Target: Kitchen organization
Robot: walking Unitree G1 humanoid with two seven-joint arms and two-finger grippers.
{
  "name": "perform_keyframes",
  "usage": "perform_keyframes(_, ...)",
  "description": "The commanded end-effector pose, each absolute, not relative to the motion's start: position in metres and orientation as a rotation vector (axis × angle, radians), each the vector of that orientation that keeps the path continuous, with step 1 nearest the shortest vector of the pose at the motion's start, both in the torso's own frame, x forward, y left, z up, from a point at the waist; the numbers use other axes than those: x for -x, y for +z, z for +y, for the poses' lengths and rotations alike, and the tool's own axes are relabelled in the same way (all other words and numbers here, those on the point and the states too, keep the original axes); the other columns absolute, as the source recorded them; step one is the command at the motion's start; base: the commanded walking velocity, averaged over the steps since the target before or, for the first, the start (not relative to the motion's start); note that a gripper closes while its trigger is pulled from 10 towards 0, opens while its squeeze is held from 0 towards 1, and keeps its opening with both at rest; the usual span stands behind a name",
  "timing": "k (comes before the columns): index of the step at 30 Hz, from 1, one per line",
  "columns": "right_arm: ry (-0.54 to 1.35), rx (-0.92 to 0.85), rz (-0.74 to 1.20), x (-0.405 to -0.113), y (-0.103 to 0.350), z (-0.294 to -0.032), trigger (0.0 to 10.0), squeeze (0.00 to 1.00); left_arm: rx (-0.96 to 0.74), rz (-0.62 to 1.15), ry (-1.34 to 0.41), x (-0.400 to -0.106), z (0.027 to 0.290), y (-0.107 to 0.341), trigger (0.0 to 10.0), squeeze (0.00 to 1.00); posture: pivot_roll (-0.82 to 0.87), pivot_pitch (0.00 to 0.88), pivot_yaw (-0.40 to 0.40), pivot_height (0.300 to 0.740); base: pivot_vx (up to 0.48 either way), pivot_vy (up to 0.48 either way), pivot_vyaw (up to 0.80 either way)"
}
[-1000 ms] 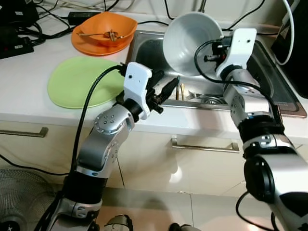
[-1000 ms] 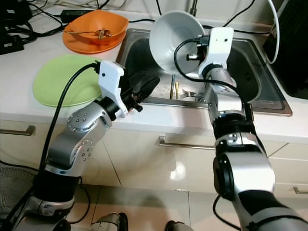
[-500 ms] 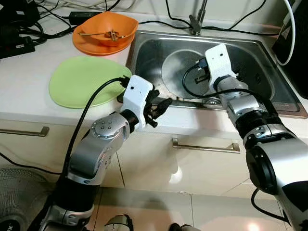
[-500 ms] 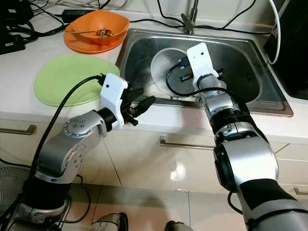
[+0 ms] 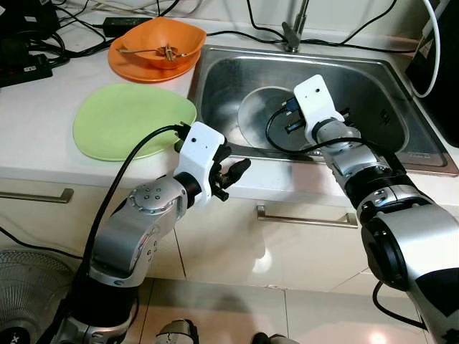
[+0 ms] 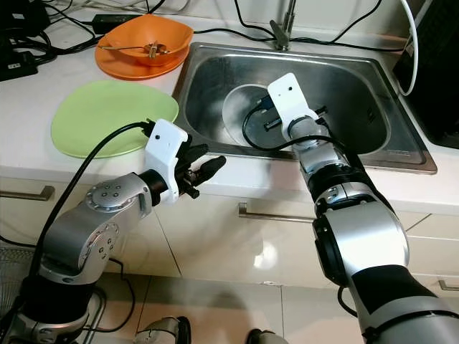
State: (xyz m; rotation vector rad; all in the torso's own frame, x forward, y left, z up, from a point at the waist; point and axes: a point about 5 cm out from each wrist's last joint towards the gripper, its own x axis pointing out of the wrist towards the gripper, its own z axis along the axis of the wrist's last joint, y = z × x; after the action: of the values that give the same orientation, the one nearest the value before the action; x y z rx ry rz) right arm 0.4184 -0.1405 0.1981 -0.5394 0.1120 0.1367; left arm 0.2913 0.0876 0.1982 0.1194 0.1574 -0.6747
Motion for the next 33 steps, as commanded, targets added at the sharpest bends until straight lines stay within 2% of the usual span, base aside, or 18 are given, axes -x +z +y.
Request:
perform_keyframes(1, 0.131, 0.554, 0.087, -0.420, 0.204, -0.141, 10.0, 0.00, -0.126, 0.176, -0.693, -0.286, 0.084, 0.196, 10.0, 0.00, 0.24, 0.109, -0.056, 0.740, 0.000, 0.000, 0.00)
perform_keyframes(14, 0.148, 0.562, 0.122, -0.417, 0.193, -0.139, 10.0, 0.02, -0.126, 0.190, -0.704, -0.284, 0.083, 0.195, 10.0, 0.00, 0.25, 0.100, -0.055, 0.740, 0.000, 0.000, 0.00)
perform_keyframes(15, 0.153, 0.559, 0.122, -0.417, 0.192, -0.139, 10.0, 0.84, -0.125, 0.192, -0.704, -0.283, 0.083, 0.195, 10.0, 0.00, 0.24, 0.099, -0.054, 0.740, 0.000, 0.000, 0.00)
perform_keyframes(17, 0.153, 0.558, 0.121, -0.417, 0.192, -0.138, 10.0, 0.90, -0.125, 0.195, -0.706, -0.283, 0.082, 0.194, 10.0, 0.00, 0.24, 0.097, -0.055, 0.740, 0.000, 0.000, 0.00)
perform_keyframes(19, 0.154, 0.557, 0.121, -0.417, 0.192, -0.138, 10.0, 0.91, -0.124, 0.196, -0.708, -0.283, 0.082, 0.194, 10.0, 0.00, 0.24, 0.095, -0.056, 0.740, 0.000, 0.000, 0.00)
perform_keyframes(20, 0.154, 0.557, 0.121, -0.417, 0.192, -0.138, 10.0, 1.00, -0.123, 0.197, -0.709, -0.283, 0.082, 0.194, 10.0, 0.00, 0.24, 0.094, -0.056, 0.740, 0.000, 0.000, 0.00)
perform_keyframes(24, 0.145, 0.559, 0.121, -0.417, 0.192, -0.140, 10.0, 1.00, -0.121, 0.200, -0.716, -0.282, 0.080, 0.193, 10.0, 0.00, 0.24, 0.091, -0.057, 0.740, 0.000, 0.000, 0.00)
perform_keyframes(25, 0.144, 0.559, 0.120, -0.417, 0.192, -0.140, 10.0, 0.00, -0.121, 0.198, -0.717, -0.282, 0.079, 0.193, 10.0, 0.00, 0.24, 0.088, -0.058, 0.740, 0.000, 0.000, 0.00)
perform_keyframes(33, 0.132, 0.532, 0.089, -0.418, 0.197, -0.141, 10.0, 0.00, -0.125, 0.195, -0.709, -0.283, 0.080, 0.193, 10.0, 0.00, 0.24, 0.085, -0.059, 0.740, 0.000, 0.000, 0.00)
